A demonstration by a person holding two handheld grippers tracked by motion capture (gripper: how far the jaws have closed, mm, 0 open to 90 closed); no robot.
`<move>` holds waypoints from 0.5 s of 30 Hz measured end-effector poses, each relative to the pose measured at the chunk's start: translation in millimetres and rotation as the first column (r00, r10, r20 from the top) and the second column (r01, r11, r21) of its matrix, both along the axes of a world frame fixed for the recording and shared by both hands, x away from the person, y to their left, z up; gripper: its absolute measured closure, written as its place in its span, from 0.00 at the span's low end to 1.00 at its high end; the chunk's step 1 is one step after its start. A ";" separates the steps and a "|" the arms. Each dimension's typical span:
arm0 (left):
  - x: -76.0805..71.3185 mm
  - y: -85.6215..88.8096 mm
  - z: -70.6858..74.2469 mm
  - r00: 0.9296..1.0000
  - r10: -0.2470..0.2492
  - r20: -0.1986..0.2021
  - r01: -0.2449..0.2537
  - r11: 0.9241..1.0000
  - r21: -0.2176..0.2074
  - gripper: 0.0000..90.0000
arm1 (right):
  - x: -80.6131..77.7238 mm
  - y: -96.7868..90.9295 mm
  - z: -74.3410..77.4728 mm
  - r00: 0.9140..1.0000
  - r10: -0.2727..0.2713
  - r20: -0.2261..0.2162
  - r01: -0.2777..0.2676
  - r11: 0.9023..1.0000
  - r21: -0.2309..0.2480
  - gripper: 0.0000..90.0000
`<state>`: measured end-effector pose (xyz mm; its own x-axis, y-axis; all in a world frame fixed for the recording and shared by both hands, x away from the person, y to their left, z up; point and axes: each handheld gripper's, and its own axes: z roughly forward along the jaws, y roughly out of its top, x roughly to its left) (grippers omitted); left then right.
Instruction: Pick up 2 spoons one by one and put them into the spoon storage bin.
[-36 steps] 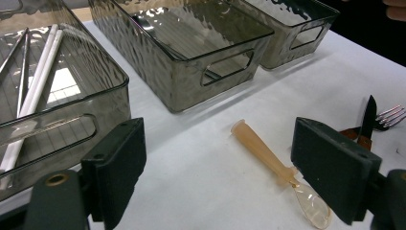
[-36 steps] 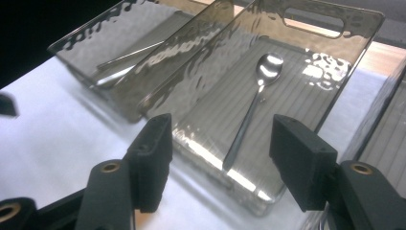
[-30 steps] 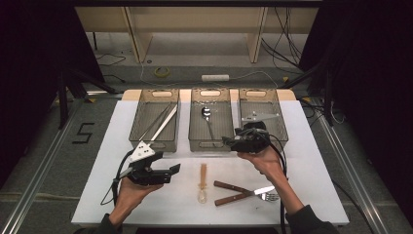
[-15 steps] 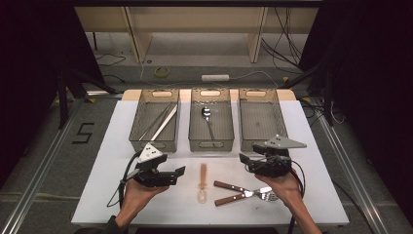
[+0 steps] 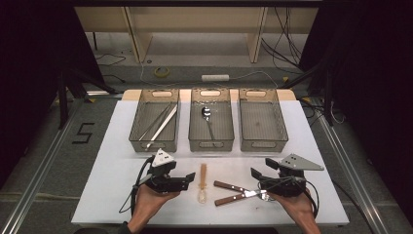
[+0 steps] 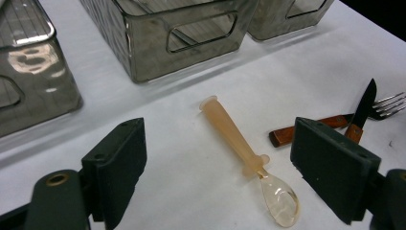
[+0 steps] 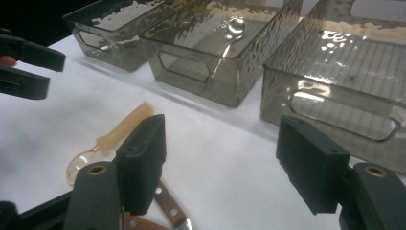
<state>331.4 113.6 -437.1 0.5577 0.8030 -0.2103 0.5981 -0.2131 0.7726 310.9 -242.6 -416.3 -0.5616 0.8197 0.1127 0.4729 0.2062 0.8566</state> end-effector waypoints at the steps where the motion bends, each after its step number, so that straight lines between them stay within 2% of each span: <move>1: -0.3 -1.5 -0.5 1.000 0.001 0.002 -0.001 1.000 0.004 0.22 | -1.0 0.2 -0.8 1.000 0.000 0.001 0.000 1.000 -0.005 0.39; 10: -1.2 -18.2 -6.9 1.000 -0.008 -0.025 0.009 0.999 0.037 0.22 | -6.9 1.3 -3.9 1.000 0.000 -0.005 0.000 1.000 -0.011 0.39; 15: -1.0 -24.2 -6.5 1.000 -0.012 -0.020 0.012 0.999 0.041 0.22 | -9.2 1.1 -4.4 1.000 -0.001 -0.007 0.001 1.000 -0.009 0.38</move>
<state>330.4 89.4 -443.6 0.5633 0.8045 -0.1883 0.6106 -0.2518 0.7508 301.6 -241.4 -420.6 -0.5602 0.8210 0.1096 0.4791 0.2132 0.8515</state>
